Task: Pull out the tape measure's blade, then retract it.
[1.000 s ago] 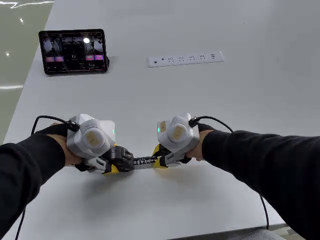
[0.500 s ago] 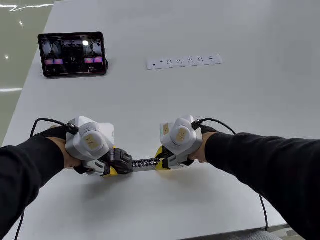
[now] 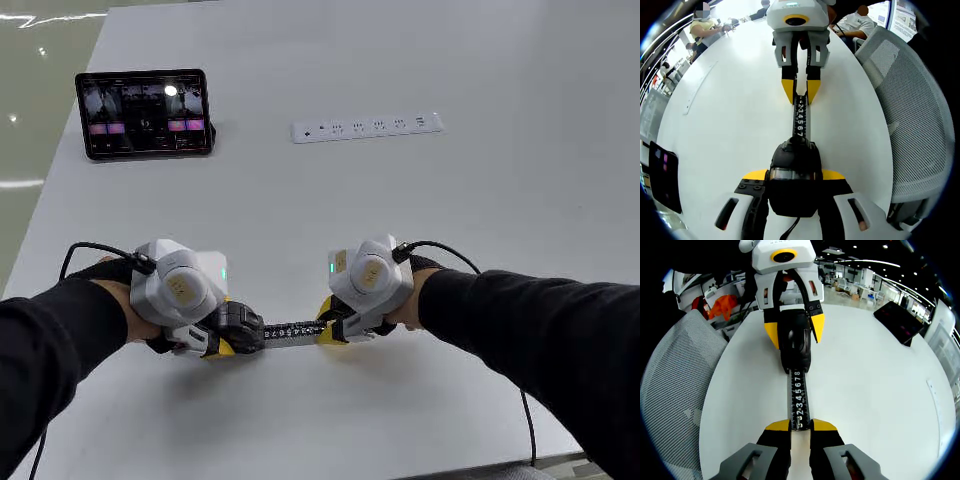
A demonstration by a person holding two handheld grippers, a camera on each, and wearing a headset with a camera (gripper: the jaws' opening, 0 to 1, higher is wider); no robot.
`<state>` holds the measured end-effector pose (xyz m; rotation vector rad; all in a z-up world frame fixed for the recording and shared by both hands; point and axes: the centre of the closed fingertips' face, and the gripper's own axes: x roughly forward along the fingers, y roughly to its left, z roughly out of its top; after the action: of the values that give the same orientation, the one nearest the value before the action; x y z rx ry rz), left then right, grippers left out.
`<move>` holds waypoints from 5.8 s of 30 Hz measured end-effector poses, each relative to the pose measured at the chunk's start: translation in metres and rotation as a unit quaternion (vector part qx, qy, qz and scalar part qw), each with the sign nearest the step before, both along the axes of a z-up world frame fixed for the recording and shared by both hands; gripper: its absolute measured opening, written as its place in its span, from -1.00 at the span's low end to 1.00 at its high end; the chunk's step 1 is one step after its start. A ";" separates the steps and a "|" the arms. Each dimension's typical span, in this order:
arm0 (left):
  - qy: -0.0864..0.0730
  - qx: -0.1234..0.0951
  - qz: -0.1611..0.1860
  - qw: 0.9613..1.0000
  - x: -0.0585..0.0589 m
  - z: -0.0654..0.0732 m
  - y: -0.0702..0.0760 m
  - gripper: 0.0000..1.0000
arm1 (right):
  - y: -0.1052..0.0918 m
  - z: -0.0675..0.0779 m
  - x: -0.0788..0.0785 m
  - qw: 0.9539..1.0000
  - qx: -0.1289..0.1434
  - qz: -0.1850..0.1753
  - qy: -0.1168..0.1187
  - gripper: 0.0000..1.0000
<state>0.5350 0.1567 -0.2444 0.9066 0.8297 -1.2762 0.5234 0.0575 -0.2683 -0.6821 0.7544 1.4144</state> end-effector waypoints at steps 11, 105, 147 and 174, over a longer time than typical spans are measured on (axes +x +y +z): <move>-0.001 0.000 0.000 1.000 0.000 0.000 0.000 -0.34 | -0.011 -0.002 0.002 1.000 -0.003 -0.005 -0.001 -0.81; -0.001 0.002 -0.003 1.000 -0.002 0.001 -0.002 -0.34 | -0.076 -0.001 0.002 0.999 -0.024 -0.026 0.009 -0.81; -0.002 0.004 -0.005 1.000 0.000 -0.001 -0.001 -0.34 | -0.102 -0.001 0.001 0.999 -0.029 -0.038 0.009 -0.81; -0.003 0.003 -0.005 1.000 0.000 -0.001 -0.001 -0.34 | -0.114 -0.001 0.000 0.999 -0.033 -0.041 0.012 -0.81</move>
<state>0.5353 0.1562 -0.2454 0.9205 0.8262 -1.2807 0.5237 -0.0570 -0.2694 -0.6799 0.8414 1.3297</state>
